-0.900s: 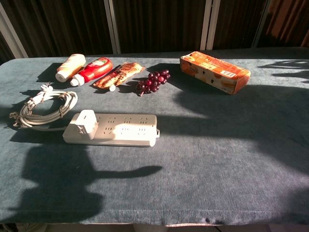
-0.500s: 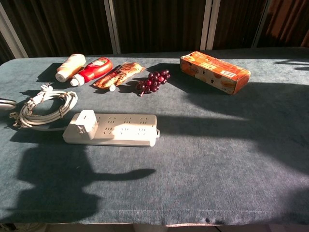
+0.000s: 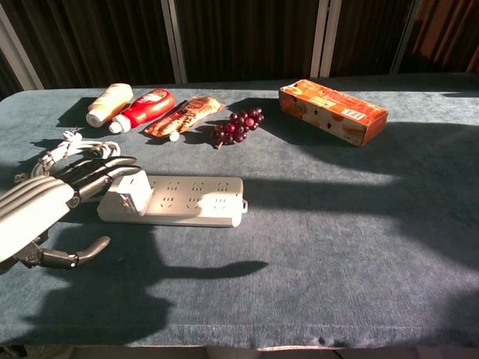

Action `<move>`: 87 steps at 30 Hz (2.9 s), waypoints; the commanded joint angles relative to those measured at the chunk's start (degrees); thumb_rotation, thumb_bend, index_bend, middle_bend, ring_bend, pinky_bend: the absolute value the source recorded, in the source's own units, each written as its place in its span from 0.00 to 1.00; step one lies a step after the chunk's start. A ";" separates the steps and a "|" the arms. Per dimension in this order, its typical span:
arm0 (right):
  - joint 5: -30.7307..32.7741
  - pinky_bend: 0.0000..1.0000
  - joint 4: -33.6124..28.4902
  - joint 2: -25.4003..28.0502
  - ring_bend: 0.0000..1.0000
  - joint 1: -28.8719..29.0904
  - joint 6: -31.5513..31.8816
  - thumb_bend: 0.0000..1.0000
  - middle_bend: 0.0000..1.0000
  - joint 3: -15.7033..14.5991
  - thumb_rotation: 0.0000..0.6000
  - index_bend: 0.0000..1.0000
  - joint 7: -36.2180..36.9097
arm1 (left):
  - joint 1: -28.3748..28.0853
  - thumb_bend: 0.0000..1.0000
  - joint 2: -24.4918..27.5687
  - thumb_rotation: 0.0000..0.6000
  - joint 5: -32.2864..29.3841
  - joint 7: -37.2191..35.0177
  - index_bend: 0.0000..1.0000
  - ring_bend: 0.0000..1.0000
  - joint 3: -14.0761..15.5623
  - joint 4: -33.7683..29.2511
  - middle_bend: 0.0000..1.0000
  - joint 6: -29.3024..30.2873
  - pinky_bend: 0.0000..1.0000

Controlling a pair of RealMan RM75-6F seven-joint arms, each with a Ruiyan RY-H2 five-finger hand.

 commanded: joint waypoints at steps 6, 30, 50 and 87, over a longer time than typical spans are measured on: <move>0.79 0.00 -0.28 -0.15 0.00 0.17 -0.84 0.14 0.00 -0.05 1.00 0.00 -1.20 | -3.80 0.41 -6.83 1.00 -6.15 2.56 0.00 0.00 -3.44 7.58 0.00 -5.27 0.03; 2.19 0.00 -0.69 -0.24 0.00 0.39 -1.64 0.14 0.00 -0.01 1.00 0.00 -2.36 | -7.28 0.43 -12.12 1.00 -11.71 5.08 0.04 0.01 -3.66 13.82 0.05 -7.15 0.06; -0.77 0.00 0.42 -1.21 0.00 0.93 -1.05 0.14 0.00 -0.89 1.00 0.00 -2.27 | -7.94 0.52 -9.78 1.00 -13.82 6.05 0.26 0.23 -3.22 7.24 0.31 -7.47 0.24; 5.58 0.06 9.28 -28.75 0.00 25.23 -31.63 0.79 0.15 8.90 1.00 0.09 -19.90 | -8.37 0.56 -7.03 1.00 -14.03 8.09 0.35 0.36 -2.10 0.01 0.39 -6.54 0.43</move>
